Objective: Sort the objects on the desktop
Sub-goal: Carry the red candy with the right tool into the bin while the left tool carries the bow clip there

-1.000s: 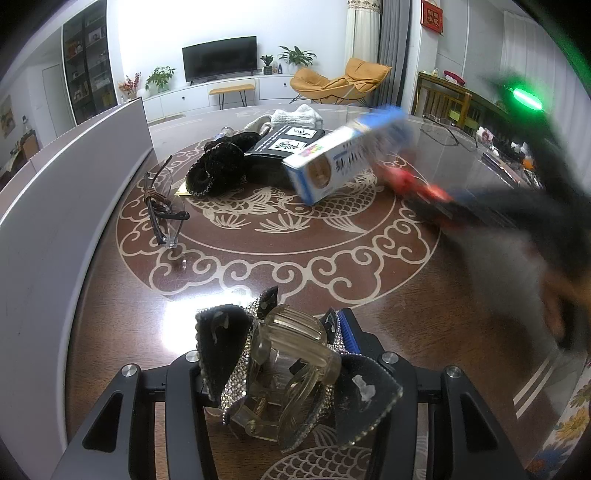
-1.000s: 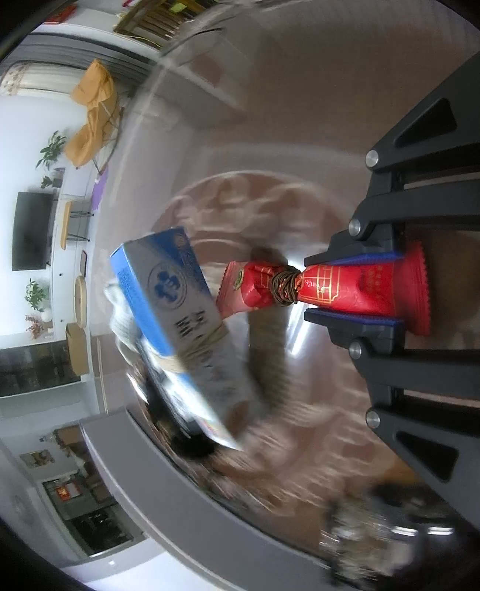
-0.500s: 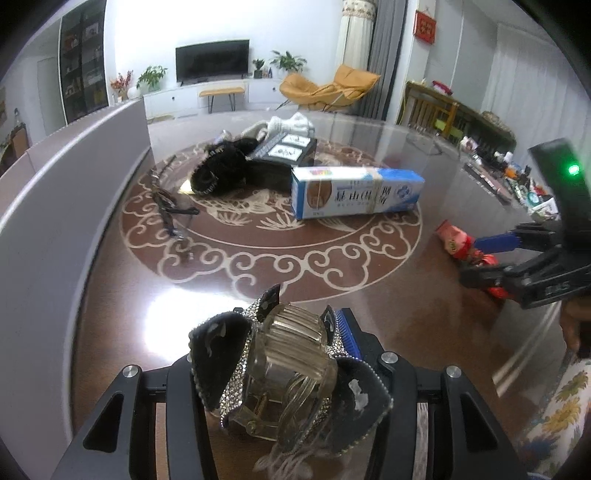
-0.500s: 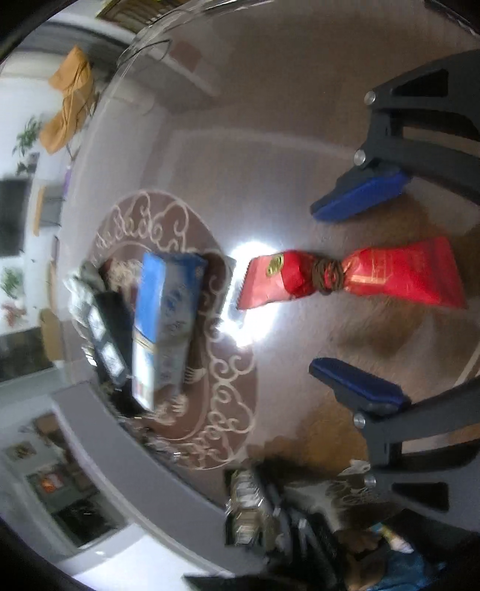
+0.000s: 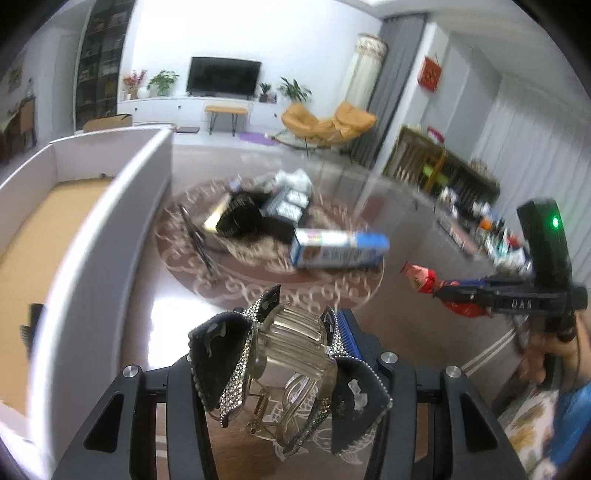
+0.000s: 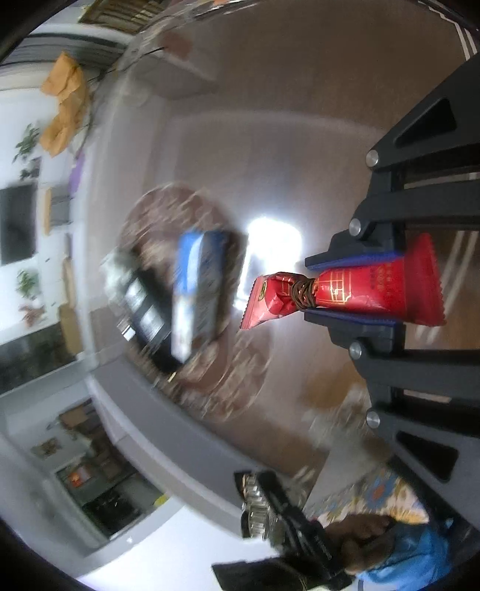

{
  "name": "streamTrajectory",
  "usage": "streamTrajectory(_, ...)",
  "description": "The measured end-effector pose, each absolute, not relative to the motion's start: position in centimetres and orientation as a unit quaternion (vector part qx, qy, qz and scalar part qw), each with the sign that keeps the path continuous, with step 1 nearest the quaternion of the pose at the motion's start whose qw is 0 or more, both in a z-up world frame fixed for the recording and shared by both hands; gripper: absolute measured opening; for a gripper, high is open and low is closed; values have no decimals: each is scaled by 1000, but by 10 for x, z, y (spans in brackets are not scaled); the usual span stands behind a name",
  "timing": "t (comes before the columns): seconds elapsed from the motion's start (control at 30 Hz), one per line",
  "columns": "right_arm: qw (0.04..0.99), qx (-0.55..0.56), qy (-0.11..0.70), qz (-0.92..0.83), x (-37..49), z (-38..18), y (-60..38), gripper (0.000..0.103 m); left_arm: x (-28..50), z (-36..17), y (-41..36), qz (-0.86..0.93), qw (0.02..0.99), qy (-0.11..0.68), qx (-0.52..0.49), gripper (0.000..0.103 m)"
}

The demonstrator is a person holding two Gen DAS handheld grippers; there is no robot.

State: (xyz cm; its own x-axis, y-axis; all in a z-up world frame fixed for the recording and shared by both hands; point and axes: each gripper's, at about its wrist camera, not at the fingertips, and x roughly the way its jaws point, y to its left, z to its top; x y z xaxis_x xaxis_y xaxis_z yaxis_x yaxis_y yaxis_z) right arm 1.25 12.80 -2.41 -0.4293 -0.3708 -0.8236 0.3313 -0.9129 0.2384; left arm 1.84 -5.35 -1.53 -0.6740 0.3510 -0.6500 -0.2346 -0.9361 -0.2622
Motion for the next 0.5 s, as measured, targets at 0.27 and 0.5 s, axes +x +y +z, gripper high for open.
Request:
streamTrajectory(0.27, 314, 422, -45, -849, -2, 60, 12, 22, 17, 45, -164, 933, 91, -118, -329, 49)
streamTrajectory(0.5, 406, 396, -60, -821, -46, 90, -147, 22, -5, 43, -270, 931, -36, -90, -353, 49)
